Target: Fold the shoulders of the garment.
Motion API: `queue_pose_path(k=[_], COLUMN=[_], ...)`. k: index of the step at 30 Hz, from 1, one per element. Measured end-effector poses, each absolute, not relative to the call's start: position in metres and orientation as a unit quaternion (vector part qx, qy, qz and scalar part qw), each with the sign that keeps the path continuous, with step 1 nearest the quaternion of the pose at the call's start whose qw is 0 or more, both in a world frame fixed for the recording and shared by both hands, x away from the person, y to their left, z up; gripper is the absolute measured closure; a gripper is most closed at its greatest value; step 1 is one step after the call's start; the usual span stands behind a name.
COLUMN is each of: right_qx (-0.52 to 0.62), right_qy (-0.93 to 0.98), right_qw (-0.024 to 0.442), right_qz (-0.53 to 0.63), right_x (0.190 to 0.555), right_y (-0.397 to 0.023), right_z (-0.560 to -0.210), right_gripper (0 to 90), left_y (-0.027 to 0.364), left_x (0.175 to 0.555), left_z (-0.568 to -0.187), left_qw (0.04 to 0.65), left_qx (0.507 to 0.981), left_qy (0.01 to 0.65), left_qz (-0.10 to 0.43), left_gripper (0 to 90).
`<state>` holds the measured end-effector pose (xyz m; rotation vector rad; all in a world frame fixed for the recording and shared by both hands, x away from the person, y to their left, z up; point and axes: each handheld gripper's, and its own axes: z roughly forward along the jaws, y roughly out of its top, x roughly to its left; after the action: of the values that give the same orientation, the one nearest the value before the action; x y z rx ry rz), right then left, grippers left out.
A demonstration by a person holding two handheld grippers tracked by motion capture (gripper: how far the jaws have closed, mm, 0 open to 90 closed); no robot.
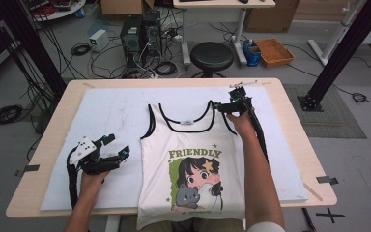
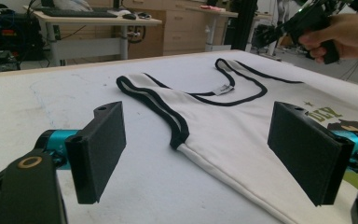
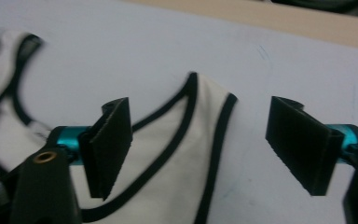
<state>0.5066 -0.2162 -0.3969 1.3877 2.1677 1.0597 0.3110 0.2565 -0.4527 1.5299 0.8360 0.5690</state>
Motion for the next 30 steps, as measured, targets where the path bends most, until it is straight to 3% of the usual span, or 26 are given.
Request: queue_pose_path(k=[6,15,16,17,18,19,20,26,30], right_qx=[0.515,0.474,0.471,0.467,0.467,0.452,0.444,0.455,0.429], right_qy=[0.761,0.804,0.807,0.809,0.809,0.819,0.823,0.806,0.783], right_qw=[0.165,0.172,0.176,0.177,0.177,0.176,0.18,0.164,0.16], right_qz=[0.358,0.314,0.311,0.312,0.312,0.307,0.305,0.341,0.421], right_x=[0.527,0.533,0.533,0.532,0.532,0.531,0.53,0.525,0.51], right_y=[-0.214,-0.196,-0.196,-0.195,-0.195,-0.193,-0.19,-0.194,-0.21], right_z=[-0.423,-0.441,-0.441,-0.441,-0.441,-0.439,-0.439,-0.432,-0.407], right_gripper=[28.9,46.3,49.6,59.0,59.0,80.7,83.9,86.1,86.2], left_y=[0.256,0.256,0.256,0.256,0.256,0.256,0.256,0.256,0.256], left_x=[0.311,0.312,0.312,0.312,0.312,0.312,0.312,0.313,0.313], left_z=[-0.453,-0.452,-0.452,-0.452,-0.452,-0.452,-0.452,-0.452,-0.452], left_qw=[0.606,0.604,0.604,0.603,0.603,0.603,0.603,0.602,0.601], left_qx=[0.666,0.666,0.666,0.666,0.666,0.666,0.665,0.666,0.667], left_qy=[0.361,0.364,0.365,0.365,0.365,0.367,0.369,0.37,0.368], left_qz=[0.244,0.243,0.243,0.243,0.243,0.241,0.241,0.24,0.241], left_gripper=[19.1,19.1,19.1,19.1,19.1,19.1,19.1,19.1,19.1])
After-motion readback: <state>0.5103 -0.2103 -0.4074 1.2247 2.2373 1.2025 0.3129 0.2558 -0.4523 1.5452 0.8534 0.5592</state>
